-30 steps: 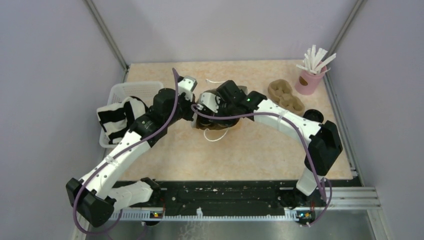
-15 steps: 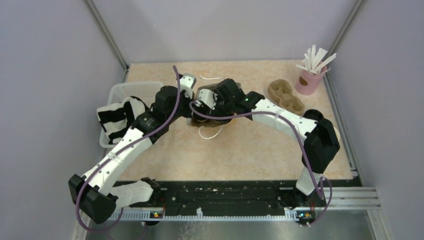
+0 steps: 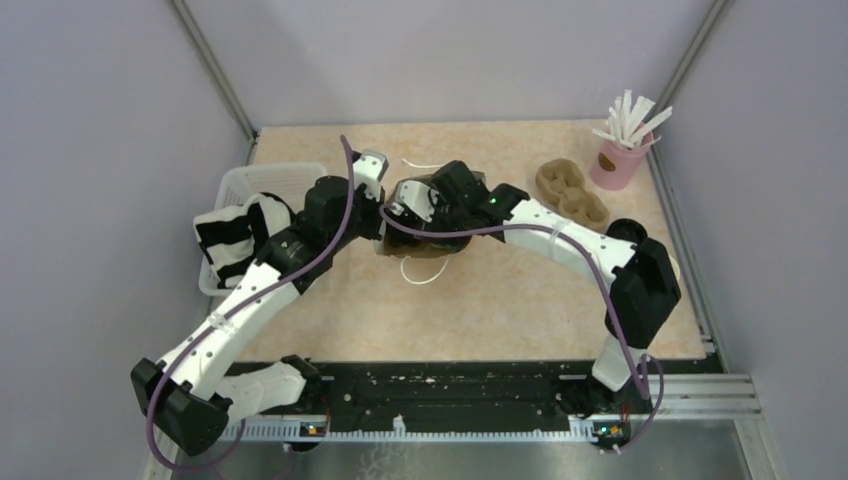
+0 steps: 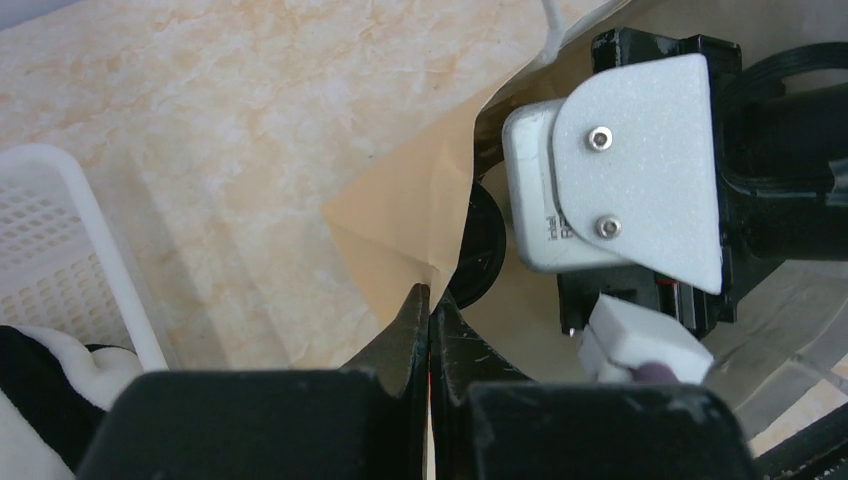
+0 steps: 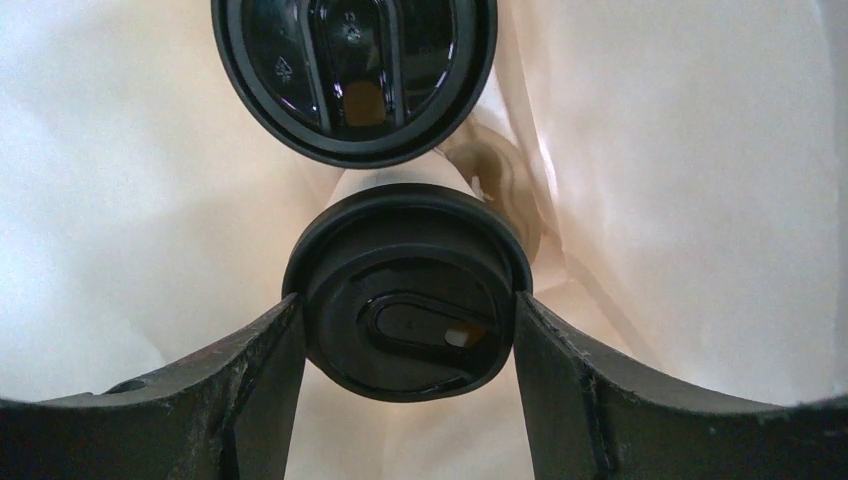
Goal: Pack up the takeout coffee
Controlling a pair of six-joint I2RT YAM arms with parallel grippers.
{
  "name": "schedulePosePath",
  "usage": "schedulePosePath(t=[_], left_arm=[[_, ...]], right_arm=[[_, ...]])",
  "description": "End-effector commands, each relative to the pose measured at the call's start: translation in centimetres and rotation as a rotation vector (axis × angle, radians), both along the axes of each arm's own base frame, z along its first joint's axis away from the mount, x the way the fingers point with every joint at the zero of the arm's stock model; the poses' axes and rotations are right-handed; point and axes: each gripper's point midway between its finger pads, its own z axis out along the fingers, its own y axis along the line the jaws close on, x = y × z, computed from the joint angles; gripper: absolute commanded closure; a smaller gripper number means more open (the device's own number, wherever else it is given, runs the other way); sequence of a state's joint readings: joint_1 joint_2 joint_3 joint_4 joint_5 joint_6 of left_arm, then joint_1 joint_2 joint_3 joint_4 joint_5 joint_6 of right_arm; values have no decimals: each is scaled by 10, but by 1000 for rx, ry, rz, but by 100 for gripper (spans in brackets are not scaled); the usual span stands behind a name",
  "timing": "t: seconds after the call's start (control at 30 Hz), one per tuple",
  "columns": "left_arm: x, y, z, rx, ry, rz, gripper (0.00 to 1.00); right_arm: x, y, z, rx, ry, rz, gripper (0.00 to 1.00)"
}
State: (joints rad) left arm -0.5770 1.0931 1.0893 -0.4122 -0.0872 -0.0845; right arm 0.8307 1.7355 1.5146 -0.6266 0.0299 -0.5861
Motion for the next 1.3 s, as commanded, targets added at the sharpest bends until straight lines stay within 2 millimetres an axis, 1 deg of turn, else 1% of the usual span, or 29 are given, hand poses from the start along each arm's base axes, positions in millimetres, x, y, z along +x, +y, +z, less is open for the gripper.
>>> schedulePosePath(t=[0.0,0.07,0.17,0.27,0.37,0.5,0.57,0.63,0.7,0.8,0.83,0.93,1.07,1.27], left_arm=[[-16,-3,3,-13,-10,-59,100],[-21,-3,4,-27,-14,-72,100],[-25,0,0,-26,-7,-66,100],[-29,2,-4,-26,0,-69,100],[-30,0,-5,-28,4,-79,100],[-29,-2,-3,-36,2,-87,100],[-29,-3,-2,-37,1,-87,100],[-31,-7,-1,-49,5,-113,100],[-31,-9,-1,-55,7,-116,100],[-28,-8,-2,-54,11,-100,100],[-28,-8,-3,-55,18,-93,100],[-21,2,-8,-25,39,-21,100],[-19,5,-16,-5,52,0,100],[-19,4,-19,-5,46,-13,100]], right_arm=[[-30,-50,-60,-198,190,-80,47],[-36,-55,-66,-211,224,-99,47],[-41,-66,-73,-234,236,-122,48],[-41,-66,-74,-224,236,-124,48],[-36,-62,-78,-231,238,-129,48],[-18,-50,-78,-210,191,-145,48],[-10,-43,-73,-195,173,-155,48],[-5,-35,-65,-174,157,-157,48],[-5,-27,-58,-158,140,-151,48],[-5,-22,-44,-145,94,-162,48],[-5,-23,-40,-146,76,-172,48],[-4,-29,-24,-166,7,-209,48],[-9,-30,0,-143,-36,-218,49],[-13,-36,16,-161,-51,-241,50]])
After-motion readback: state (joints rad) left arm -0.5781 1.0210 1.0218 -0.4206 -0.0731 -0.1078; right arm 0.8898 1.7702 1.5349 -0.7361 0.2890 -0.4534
